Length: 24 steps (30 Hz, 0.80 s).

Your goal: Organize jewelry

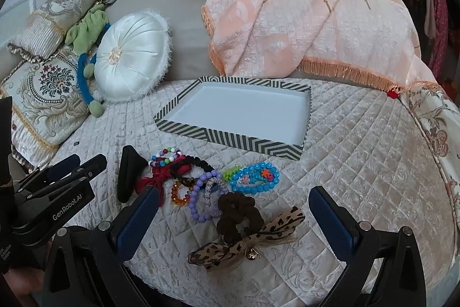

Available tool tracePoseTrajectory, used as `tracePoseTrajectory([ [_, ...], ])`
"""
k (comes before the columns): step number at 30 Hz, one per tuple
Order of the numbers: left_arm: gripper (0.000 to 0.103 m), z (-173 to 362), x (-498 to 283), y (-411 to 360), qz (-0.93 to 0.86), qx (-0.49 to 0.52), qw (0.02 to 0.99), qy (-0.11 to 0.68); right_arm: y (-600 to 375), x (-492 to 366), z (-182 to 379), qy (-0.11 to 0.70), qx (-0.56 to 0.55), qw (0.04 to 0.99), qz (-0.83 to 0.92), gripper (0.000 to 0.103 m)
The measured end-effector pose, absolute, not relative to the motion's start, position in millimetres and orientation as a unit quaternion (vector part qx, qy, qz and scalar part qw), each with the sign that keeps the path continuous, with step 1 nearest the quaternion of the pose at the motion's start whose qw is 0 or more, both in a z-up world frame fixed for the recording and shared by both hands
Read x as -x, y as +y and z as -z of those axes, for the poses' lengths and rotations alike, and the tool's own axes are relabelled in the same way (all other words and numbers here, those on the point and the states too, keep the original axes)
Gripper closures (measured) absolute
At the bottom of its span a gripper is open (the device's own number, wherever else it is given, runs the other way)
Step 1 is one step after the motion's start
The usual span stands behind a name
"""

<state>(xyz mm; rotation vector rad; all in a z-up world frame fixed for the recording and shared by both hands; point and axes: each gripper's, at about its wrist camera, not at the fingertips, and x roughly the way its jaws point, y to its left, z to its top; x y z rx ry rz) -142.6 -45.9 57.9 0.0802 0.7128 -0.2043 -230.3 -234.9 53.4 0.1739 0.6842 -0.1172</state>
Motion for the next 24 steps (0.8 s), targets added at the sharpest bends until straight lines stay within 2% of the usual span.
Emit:
tracePoseTrajectory([
  [24, 0.051, -51.4, 129.3, -28.9, 0.094, -0.021, 0.924, 0.371, -239.8, 227.0, -44.3, 0.353, -0.087, 0.930, 0.052, 0.000],
])
